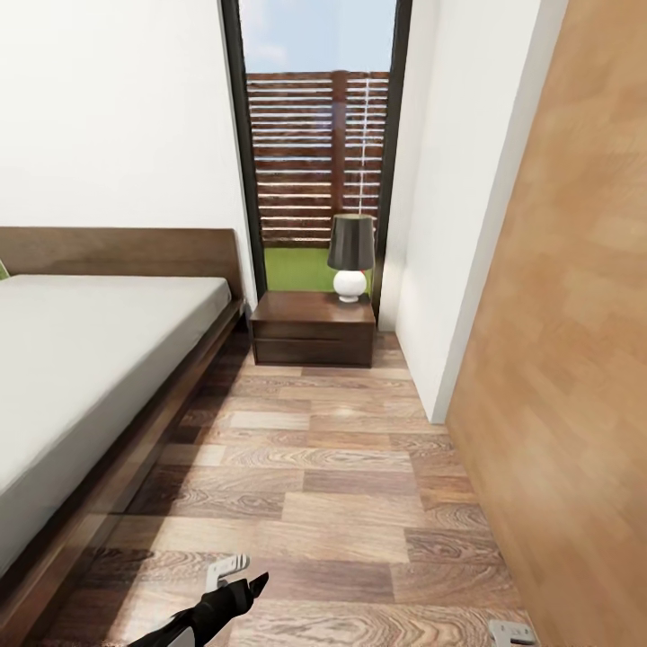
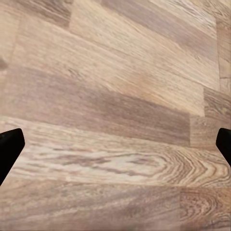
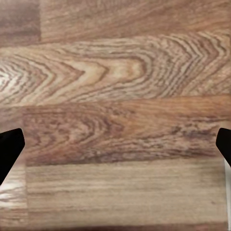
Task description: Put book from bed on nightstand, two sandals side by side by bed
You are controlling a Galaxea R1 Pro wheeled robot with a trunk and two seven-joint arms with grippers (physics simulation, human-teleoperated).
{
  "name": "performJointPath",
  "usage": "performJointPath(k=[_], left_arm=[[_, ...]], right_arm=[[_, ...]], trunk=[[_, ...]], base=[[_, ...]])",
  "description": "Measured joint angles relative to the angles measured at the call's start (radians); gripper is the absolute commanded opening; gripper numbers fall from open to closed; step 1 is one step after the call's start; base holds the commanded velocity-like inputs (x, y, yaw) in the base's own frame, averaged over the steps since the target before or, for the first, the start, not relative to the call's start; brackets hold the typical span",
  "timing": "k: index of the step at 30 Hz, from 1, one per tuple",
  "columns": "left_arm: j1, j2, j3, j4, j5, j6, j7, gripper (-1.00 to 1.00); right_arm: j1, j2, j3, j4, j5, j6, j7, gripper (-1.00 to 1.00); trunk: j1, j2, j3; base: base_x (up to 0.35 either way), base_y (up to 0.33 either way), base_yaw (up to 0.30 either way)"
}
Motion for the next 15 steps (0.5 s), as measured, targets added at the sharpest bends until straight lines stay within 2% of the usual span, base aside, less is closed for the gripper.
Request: performJointPath(k=[15], left_arm=[[0.0, 0.0, 0.0, 0.0, 0.0, 0.0, 0.0, 1.0]], right_arm=[[0.0, 0.0, 0.0, 0.0, 0.0, 0.0, 0.0, 1.0]], trunk=[[0.0, 0.0, -0.024]], base=[[0.0, 0.0, 0.0]])
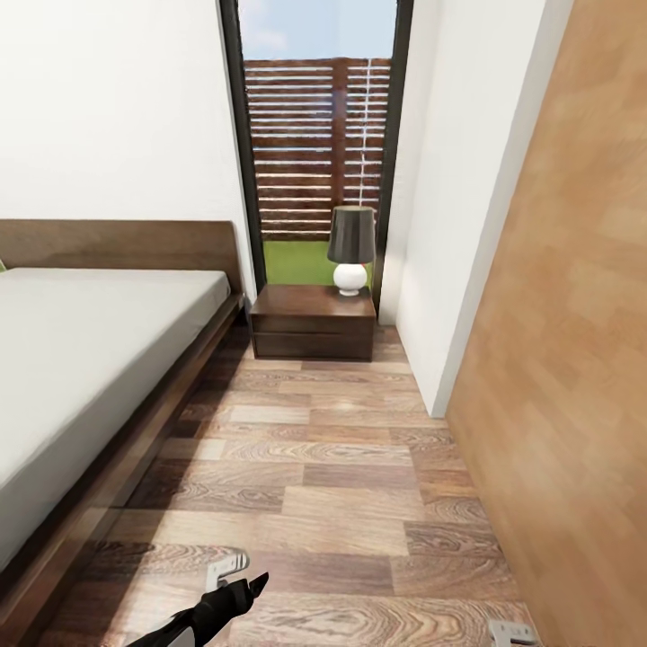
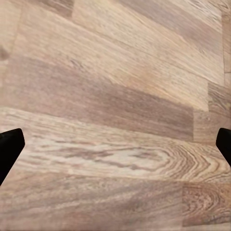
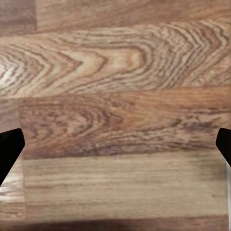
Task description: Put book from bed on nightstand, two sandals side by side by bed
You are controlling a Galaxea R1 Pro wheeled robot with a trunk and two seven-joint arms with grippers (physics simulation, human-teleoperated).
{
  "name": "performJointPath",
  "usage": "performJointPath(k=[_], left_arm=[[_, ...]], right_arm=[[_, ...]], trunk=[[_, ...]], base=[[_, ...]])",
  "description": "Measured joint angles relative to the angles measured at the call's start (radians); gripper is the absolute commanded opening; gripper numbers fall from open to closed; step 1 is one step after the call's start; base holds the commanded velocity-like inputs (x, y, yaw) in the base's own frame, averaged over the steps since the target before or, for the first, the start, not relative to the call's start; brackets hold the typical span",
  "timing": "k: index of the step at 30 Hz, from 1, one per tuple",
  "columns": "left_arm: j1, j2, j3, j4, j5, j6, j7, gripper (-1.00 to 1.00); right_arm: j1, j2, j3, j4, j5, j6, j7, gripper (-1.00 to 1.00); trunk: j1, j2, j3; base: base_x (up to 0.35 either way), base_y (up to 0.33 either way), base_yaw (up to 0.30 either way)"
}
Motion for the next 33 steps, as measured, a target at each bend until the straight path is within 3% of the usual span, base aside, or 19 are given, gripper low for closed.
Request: performJointPath(k=[15, 33], left_arm=[[0.0, 0.0, 0.0, 0.0, 0.0, 0.0, 0.0, 1.0], [0.0, 0.0, 0.0, -0.001, 0.0, 0.0, 0.0, 1.0]], right_arm=[[0.0, 0.0, 0.0, 0.0, 0.0, 0.0, 0.0, 1.0], [0.0, 0.0, -0.001, 0.003, -0.006, 0.0, 0.0, 1.0]], trunk=[[0.0, 0.0, -0.022], [0.0, 0.0, -0.023]], base=[[0.0, 0.0, 0.0], [0.035, -0.028, 0.0]])
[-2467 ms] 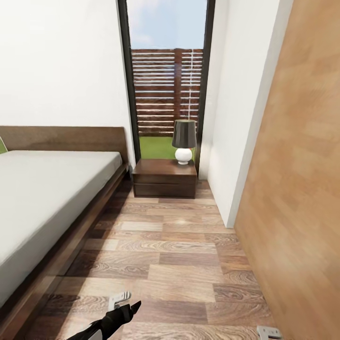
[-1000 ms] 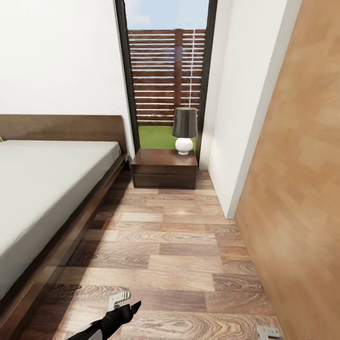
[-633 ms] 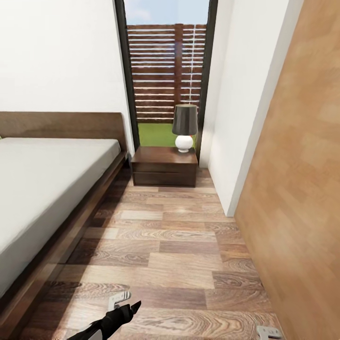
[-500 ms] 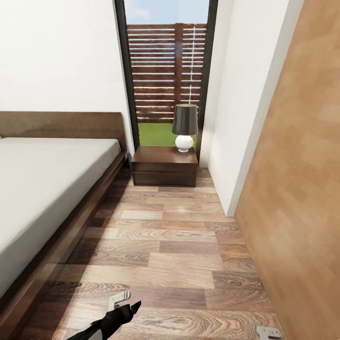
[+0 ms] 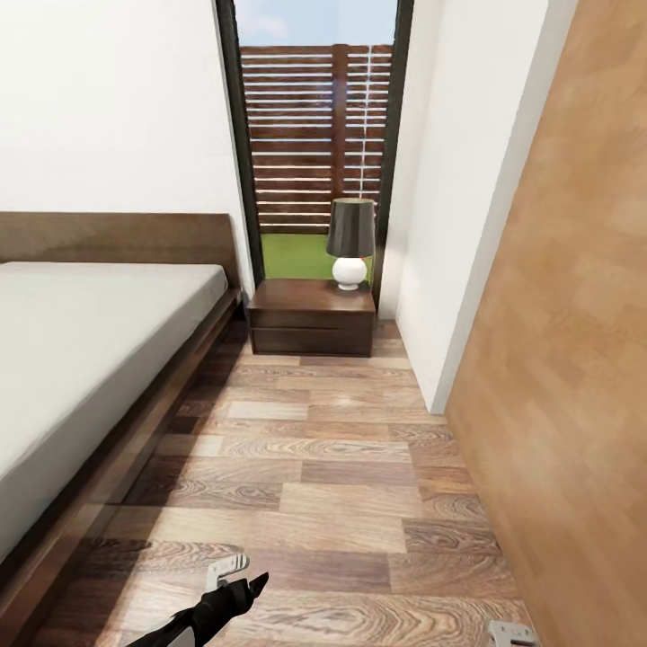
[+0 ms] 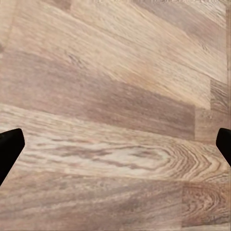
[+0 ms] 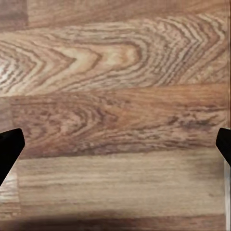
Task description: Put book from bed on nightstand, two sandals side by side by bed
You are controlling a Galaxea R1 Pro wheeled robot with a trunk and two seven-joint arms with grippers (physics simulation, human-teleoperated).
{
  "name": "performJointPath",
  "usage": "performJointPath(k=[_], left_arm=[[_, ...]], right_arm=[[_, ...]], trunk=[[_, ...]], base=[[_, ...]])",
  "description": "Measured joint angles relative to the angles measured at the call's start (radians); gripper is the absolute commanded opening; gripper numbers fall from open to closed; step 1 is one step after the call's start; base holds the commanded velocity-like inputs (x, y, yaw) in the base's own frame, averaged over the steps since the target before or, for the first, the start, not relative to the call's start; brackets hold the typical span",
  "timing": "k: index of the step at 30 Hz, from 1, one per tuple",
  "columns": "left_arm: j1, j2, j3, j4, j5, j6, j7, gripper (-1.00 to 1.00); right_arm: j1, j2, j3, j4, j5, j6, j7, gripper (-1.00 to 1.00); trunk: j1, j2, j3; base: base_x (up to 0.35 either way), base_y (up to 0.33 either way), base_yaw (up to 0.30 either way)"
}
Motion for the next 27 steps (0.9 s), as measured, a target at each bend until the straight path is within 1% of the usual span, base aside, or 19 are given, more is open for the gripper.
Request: performJointPath(k=[6, 20, 27], left_arm=[[0.0, 0.0, 0.0, 0.0, 0.0, 0.0, 0.0, 1.0], [0.0, 0.0, 0.0, 0.001, 0.0, 0.0, 0.0, 1.0], [0.0, 0.0, 0.0, 0.001, 0.0, 0.0, 0.0, 1.0]], right_arm=[[0.0, 0.0, 0.0, 0.0, -0.001, 0.0, 0.0, 1.0], [0.0, 0.0, 0.0, 0.0, 0.005, 0.0, 0.0, 1.0], [0.0, 0.0, 0.0, 0.0, 0.006, 0.0, 0.0, 1.0]], trunk=[[0.0, 0.0, 0.0], [0.0, 0.0, 0.0], [0.0, 0.0, 0.009]], base=[[0.131, -0.106, 0.0], [0.007, -0.005, 0.0], [0.0, 0.0, 0.0]])
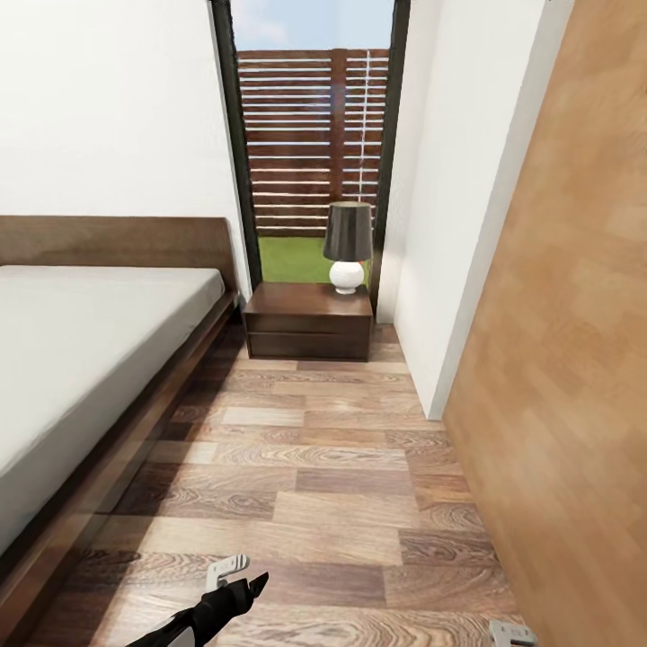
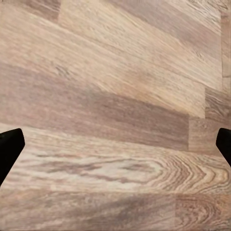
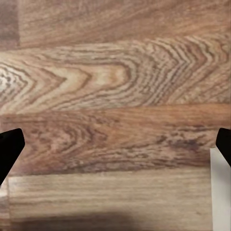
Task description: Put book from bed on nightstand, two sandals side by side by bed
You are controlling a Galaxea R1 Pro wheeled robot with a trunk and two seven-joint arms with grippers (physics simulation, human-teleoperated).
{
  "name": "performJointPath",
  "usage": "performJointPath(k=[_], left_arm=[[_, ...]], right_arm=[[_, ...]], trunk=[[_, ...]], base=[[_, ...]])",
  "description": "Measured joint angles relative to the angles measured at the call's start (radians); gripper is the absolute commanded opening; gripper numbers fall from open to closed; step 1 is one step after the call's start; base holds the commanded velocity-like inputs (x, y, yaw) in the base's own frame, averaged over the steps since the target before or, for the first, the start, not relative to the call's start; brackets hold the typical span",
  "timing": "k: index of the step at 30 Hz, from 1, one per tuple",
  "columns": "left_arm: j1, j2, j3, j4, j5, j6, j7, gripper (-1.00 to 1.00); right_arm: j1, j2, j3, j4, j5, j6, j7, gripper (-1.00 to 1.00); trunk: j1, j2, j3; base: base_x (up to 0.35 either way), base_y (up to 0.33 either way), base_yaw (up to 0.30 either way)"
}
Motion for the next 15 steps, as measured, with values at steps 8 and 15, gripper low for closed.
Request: performJointPath(k=[8, 15], left_arm=[[0.0, 0.0, 0.0, -0.001, 0.0, 0.0, 0.0, 1.0], [0.0, 0.0, 0.0, -0.001, 0.0, 0.0, 0.0, 1.0]], right_arm=[[0.0, 0.0, 0.0, 0.0, 0.0, 0.0, 0.0, 1.0], [0.0, 0.0, 0.0, 0.0, 0.0, 0.0, 0.0, 1.0]], trunk=[[0.0, 0.0, 0.009], [-0.001, 0.0, 0.01]], base=[[0.149, 0.0, 0.0], [0.31, 0.0, 0.0]])
